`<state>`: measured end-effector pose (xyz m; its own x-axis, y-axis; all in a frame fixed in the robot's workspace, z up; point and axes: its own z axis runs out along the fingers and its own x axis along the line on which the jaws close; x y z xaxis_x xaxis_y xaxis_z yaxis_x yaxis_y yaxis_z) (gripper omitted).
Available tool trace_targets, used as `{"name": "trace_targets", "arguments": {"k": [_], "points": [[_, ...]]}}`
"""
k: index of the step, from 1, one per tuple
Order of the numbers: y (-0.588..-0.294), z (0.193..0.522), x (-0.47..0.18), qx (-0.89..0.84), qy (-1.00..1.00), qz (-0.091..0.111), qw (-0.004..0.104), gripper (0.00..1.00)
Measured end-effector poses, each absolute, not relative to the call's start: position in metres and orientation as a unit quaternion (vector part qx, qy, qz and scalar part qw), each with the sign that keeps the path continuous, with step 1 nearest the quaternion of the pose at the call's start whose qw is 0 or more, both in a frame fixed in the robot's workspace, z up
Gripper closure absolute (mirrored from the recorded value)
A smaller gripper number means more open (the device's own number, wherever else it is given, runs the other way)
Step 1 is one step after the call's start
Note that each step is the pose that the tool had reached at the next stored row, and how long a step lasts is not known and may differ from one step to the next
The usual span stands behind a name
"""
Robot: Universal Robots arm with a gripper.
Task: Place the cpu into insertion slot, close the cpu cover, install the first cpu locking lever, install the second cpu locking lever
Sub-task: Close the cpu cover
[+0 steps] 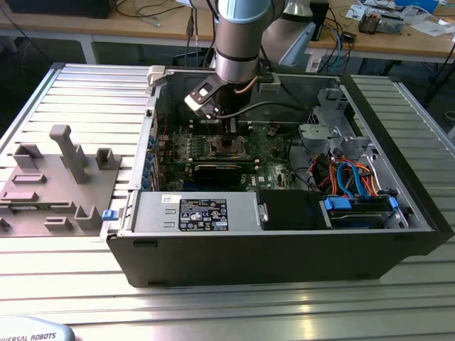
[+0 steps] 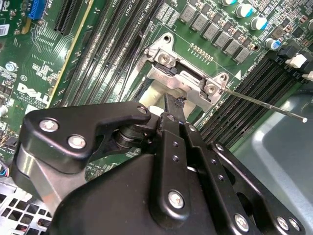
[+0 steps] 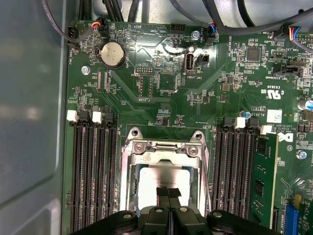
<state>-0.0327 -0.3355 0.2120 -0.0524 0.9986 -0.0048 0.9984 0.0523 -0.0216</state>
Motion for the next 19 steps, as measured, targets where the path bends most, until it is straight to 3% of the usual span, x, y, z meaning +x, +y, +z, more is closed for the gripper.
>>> {"name": "trace_targets", "arguments": {"k": [19], "points": [[-0.3355,0.2093,-0.0370,-0.688,-0.725,0.009,0.006,0.89]]}}
